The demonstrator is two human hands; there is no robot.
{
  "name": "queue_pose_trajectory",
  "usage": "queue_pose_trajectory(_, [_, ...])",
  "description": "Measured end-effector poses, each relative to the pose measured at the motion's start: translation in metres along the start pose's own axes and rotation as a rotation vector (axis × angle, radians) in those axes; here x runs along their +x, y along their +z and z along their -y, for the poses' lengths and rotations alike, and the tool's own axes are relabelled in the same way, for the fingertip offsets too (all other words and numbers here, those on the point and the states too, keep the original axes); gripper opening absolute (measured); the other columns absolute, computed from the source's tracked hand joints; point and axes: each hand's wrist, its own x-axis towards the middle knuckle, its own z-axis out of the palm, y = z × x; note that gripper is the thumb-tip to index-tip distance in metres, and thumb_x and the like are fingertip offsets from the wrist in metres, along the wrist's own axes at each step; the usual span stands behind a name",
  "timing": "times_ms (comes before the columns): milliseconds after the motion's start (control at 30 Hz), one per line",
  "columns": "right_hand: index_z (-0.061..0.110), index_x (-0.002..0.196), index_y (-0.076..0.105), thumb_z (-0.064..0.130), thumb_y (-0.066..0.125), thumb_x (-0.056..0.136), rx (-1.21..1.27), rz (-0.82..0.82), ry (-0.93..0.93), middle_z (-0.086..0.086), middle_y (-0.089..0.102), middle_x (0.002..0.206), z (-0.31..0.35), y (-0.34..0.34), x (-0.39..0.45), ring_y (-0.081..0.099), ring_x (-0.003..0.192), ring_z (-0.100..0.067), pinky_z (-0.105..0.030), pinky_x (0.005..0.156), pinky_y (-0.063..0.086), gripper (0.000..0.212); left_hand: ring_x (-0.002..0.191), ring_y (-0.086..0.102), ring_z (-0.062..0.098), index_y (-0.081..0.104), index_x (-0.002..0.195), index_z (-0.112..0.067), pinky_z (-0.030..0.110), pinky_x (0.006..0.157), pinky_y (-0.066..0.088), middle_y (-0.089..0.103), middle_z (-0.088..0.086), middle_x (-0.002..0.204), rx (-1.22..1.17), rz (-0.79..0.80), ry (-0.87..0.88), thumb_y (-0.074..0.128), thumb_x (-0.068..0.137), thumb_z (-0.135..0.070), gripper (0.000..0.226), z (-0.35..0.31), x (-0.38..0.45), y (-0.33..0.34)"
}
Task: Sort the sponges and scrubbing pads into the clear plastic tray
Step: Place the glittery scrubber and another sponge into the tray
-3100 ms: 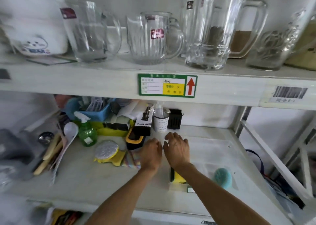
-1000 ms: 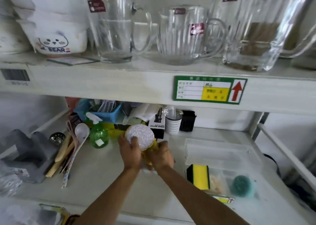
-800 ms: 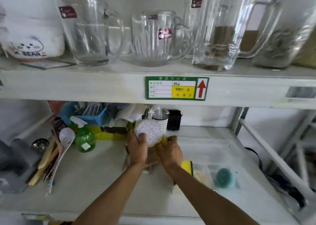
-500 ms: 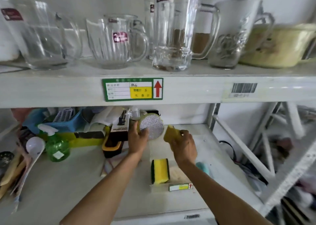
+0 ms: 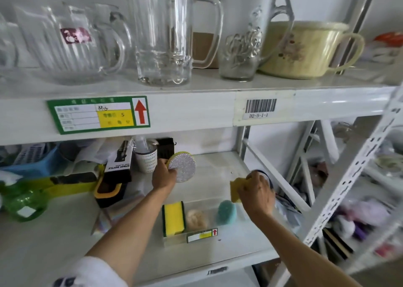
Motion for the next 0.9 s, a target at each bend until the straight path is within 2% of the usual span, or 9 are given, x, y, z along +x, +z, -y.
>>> queue_pose_trajectory(133, [0.020,0.101,0.048,0.034,0.060,0.081,-0.075,0.016,-0.046,-0.004,0.061,0.102,-0.010,0.009,0.001,0.056,0.095,-0.026,-0.040,0.084,0.039,0.027,0.112,0.060,0.036,0.055,0.114,-0.013,0.041,0.095,0.045,0.067,0.014,0.118,0.093,-0.001,-0.048,0.065,0.083,-0.022,0.034,0.011,0.004,0.003])
queue_pose_trajectory(267, [0.020,0.098,0.051,0.041,0.061,0.080,-0.160,-0.038,-0.113,-0.002,0.061,0.096,-0.009,0.009,0.002,0.055,0.090,-0.026,-0.039,0.081,0.035,0.029,0.115,0.058,0.035,0.053,0.115,-0.016,0.042,0.098,0.042,0.066,0.011,0.120,0.173,-0.002,-0.079,0.062,0.085,-0.025,0.033,0.019,0.008,0.004])
queue_pose_trajectory(567, [0.019,0.086,0.051,0.031,0.057,0.076,-0.238,-0.035,-0.156,0.000,0.059,0.079,-0.013,0.018,0.002,0.054,0.074,-0.025,-0.039,0.076,0.037,0.016,0.117,0.057,0.035,0.051,0.116,-0.018,0.042,0.096,0.039,0.066,0.012,0.119,0.251,0.000,-0.049,0.061,0.085,-0.025,0.033,0.031,0.014,0.002])
queue_pose_trajectory(633, [0.018,0.086,0.051,0.030,0.054,0.079,-0.257,0.022,-0.137,-0.001,0.059,0.079,-0.017,0.021,0.001,0.055,0.074,-0.025,-0.042,0.082,0.039,0.014,0.118,0.057,0.034,0.051,0.117,-0.019,0.041,0.097,0.039,0.066,0.012,0.119,0.271,0.000,-0.037,0.060,0.086,-0.024,0.033,0.031,0.013,0.002])
queue_pose_trajectory(800, [0.021,0.089,0.042,0.039,0.042,0.088,-0.311,0.223,-0.031,0.001,0.052,0.086,-0.028,0.029,-0.004,0.057,0.089,-0.024,-0.049,0.099,0.036,0.018,0.116,0.057,0.032,0.056,0.120,-0.024,0.040,0.097,0.041,0.067,0.009,0.117,0.352,0.003,-0.013,0.055,0.081,-0.023,0.039,0.032,0.013,-0.001])
queue_pose_trajectory(900, [0.020,0.099,0.046,0.041,0.039,0.090,-0.321,0.269,0.000,-0.001,0.053,0.095,-0.031,0.034,-0.006,0.055,0.096,-0.025,-0.048,0.097,0.035,0.024,0.120,0.053,0.031,0.058,0.121,-0.022,0.043,0.096,0.044,0.063,0.009,0.123,0.404,0.009,0.026,0.056,0.082,-0.025,0.040,0.037,0.016,0.000])
